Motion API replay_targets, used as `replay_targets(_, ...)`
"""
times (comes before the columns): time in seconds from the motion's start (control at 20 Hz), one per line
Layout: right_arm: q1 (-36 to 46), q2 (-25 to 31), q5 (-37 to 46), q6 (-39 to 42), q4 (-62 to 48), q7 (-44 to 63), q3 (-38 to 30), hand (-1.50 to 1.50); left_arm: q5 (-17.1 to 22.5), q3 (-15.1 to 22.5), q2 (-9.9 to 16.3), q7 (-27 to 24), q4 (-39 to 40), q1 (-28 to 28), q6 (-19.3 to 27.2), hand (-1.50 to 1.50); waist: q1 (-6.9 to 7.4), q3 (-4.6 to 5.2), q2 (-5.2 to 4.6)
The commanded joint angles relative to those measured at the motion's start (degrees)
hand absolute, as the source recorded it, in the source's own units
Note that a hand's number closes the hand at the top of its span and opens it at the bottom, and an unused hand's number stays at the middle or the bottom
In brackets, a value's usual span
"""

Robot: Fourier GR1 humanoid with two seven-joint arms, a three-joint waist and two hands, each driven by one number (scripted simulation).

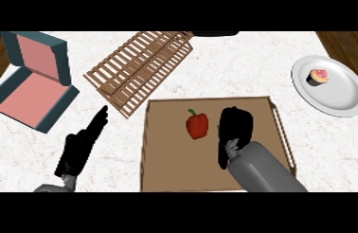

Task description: Pick the eggplant from the tray and place it in the tiered shelf

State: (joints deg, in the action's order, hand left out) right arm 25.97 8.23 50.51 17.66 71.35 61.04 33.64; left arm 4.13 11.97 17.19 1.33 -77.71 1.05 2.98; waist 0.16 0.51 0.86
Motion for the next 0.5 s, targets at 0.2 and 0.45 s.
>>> replay_targets(0.2,4.0,4.0,1.9,-0.1,-0.6,-15.0,-1.3,1.5,-0.9,-1.3,-1.0,0.3,1.8,2.5,-0.5,0.0,0.2,-0.53,-1.1)
replay_targets(0.45,9.3,11.2,-7.9,1.9,4.9,-42.9,-2.8,1.5,-0.9,-0.6,-0.2,0.3,-0.4,1.9,-1.2,0.0,1.94,-0.78,-1.88)
